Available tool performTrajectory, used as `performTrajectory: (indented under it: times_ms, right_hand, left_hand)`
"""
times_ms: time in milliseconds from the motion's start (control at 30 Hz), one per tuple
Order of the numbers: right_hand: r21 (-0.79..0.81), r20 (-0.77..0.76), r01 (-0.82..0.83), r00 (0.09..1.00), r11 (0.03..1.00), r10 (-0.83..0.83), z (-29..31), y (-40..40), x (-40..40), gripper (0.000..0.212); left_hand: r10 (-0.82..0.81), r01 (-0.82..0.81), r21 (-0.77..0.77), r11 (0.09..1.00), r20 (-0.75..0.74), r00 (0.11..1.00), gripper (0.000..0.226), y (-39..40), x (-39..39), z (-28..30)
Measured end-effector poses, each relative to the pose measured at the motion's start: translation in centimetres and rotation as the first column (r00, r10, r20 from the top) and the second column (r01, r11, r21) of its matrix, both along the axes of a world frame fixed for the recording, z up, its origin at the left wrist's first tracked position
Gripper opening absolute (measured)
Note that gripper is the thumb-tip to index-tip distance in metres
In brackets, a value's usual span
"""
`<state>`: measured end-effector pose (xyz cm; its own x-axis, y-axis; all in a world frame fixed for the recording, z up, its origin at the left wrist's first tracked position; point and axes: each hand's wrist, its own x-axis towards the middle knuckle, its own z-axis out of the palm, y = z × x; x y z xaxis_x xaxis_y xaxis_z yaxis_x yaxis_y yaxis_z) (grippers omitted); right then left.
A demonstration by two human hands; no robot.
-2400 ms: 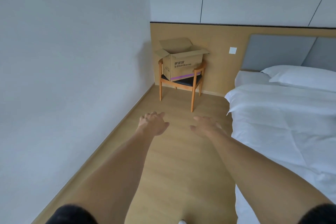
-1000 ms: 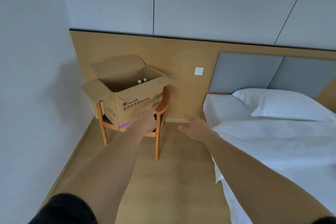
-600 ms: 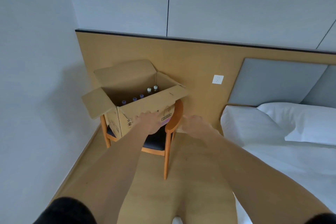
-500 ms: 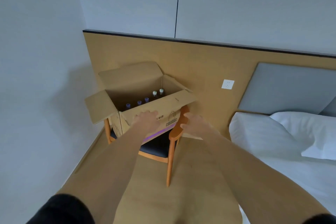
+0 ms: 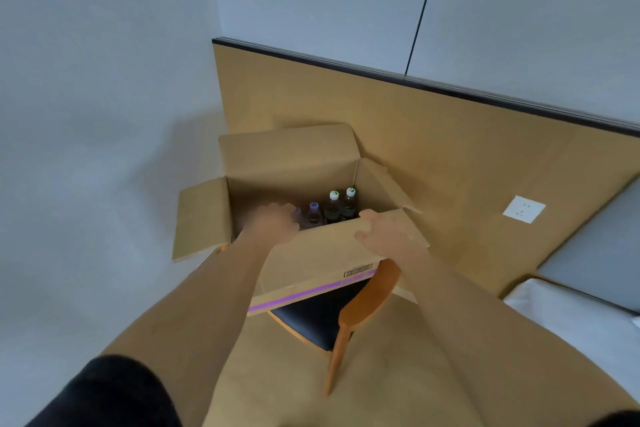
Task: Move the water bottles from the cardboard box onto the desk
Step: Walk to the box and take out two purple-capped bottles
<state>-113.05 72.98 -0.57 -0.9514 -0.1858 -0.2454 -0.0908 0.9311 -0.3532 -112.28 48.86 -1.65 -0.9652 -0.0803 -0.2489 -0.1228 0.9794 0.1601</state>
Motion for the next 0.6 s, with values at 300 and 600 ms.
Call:
performTrajectory:
  times_ms: [300, 600]
  right_hand:
    - [0.034, -0.005, -0.059, 0.998, 0.998, 0.059, -2.3, -1.7, -11.5, 0.063]
    - [0.107, 0.149, -0.117, 0.984, 0.987, 0.100, -7.8, -4.3, -23.3, 0.066]
  left_hand:
    - [0.082, -0.083, 0.051, 0.995, 0.033, 0.996, 0.055, -2.3, -10.2, -3.7]
    - [0.069, -0.084, 0.159, 0.984, 0.100, 0.993, 0.058, -2.6, -21.4, -9.1]
